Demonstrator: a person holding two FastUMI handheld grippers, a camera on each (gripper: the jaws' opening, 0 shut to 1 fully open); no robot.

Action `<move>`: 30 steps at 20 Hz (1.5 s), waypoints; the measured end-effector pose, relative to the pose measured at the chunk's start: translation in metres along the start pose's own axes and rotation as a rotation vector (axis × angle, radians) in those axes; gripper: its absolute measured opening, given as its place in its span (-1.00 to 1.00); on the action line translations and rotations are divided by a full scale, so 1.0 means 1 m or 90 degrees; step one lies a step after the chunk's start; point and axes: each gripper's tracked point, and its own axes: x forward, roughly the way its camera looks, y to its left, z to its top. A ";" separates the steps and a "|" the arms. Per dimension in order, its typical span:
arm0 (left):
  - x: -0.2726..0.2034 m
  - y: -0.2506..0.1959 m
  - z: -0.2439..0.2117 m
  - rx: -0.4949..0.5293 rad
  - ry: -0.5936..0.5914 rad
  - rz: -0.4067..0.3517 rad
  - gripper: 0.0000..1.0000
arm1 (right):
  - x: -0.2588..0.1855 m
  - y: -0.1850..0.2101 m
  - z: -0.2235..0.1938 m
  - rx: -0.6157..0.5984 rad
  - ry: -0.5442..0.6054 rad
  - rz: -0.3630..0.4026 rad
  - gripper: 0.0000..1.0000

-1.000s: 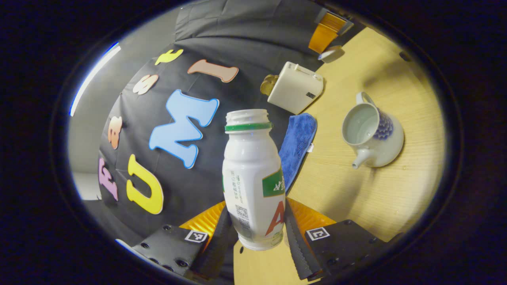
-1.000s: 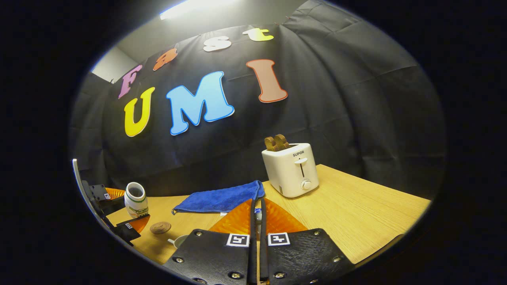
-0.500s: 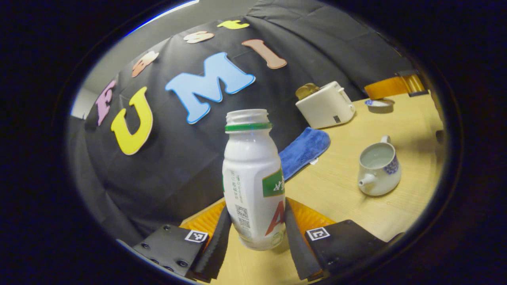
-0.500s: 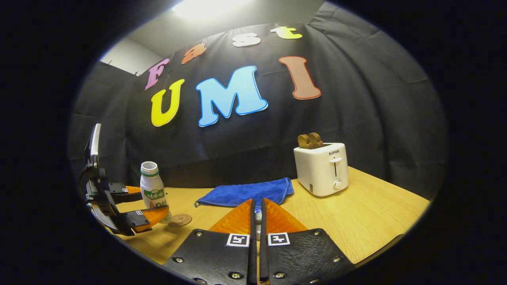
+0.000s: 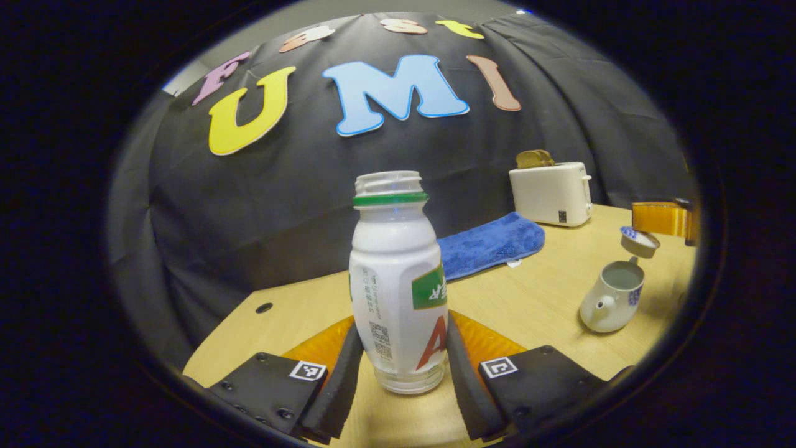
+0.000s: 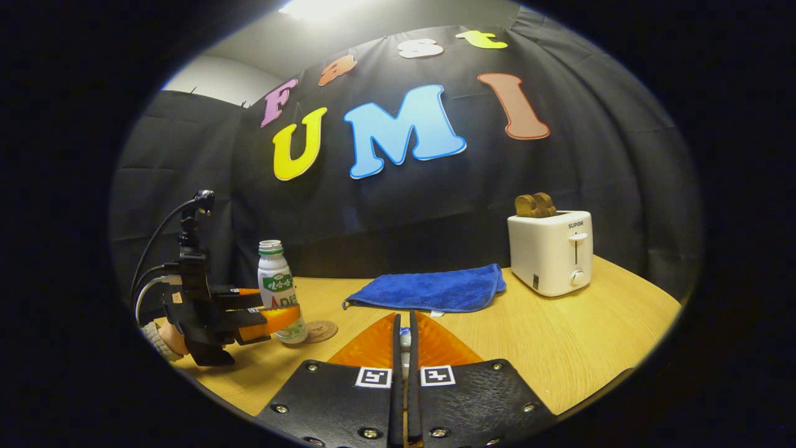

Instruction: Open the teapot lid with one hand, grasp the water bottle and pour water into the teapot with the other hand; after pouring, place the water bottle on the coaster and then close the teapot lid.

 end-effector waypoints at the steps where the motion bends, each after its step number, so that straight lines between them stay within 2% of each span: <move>1: -0.002 0.001 0.000 -0.011 -0.001 -0.003 0.38 | 0.001 0.003 -0.004 -0.006 0.007 0.004 -0.94; 2: -0.002 0.000 0.002 -0.018 -0.004 -0.006 0.39 | 0.002 0.006 -0.006 -0.010 0.012 0.008 -0.94; 4: -0.004 0.002 0.005 -0.024 -0.010 -0.004 0.63 | 0.005 0.011 -0.010 -0.010 0.017 0.016 -0.94; 7: -0.007 0.004 0.011 -0.036 -0.019 -0.005 0.63 | 0.008 0.012 -0.011 -0.013 0.020 0.016 -0.94; 9: -0.009 0.006 0.011 -0.041 -0.020 -0.006 0.39 | 0.009 0.013 -0.012 -0.008 0.020 0.017 -0.94; 15: -0.010 0.015 0.002 -0.064 -0.011 -0.004 0.39 | 0.013 0.016 -0.020 -0.002 0.040 0.016 -0.94; 16: -0.011 0.018 0.001 -0.066 -0.011 -0.003 0.63 | 0.013 0.016 -0.021 -0.007 0.041 0.015 -0.94; 17: -0.012 0.020 0.000 -0.069 -0.011 -0.002 0.39 | 0.012 0.016 -0.021 -0.009 0.040 0.015 -0.94; 18: -0.013 0.022 -0.001 -0.070 -0.012 -0.001 0.51 | 0.013 0.016 -0.021 -0.011 0.040 0.015 -0.94; 19: -0.014 0.025 0.000 -0.071 -0.012 0.000 0.39 | 0.013 0.016 -0.022 -0.012 0.039 0.014 -0.94; 20: -0.011 0.027 0.000 -0.073 -0.013 0.000 0.41 | 0.013 0.016 -0.022 -0.014 0.039 0.014 -0.94; 21: -0.011 0.028 0.001 -0.075 -0.014 -0.001 0.51 | 0.012 0.016 -0.024 -0.017 0.040 0.013 -0.94; 22: -0.010 0.028 0.002 -0.078 -0.014 -0.004 0.39 | 0.012 0.016 -0.023 -0.018 0.040 0.012 -0.94; 25: -0.007 0.027 0.004 -0.084 -0.019 -0.012 0.39 | 0.014 0.016 -0.027 -0.026 0.043 0.009 -0.94; 27: -0.004 0.025 0.004 -0.087 -0.019 -0.018 0.62 | 0.013 0.017 -0.029 -0.038 0.045 0.005 -0.94; 28: -0.002 0.024 0.004 -0.087 -0.019 -0.021 0.39 | 0.014 0.016 -0.031 -0.050 0.049 0.002 -0.94; 30: 0.002 0.022 0.006 -0.089 -0.020 -0.027 0.45 | 0.013 0.019 -0.031 -0.065 0.048 0.001 -0.89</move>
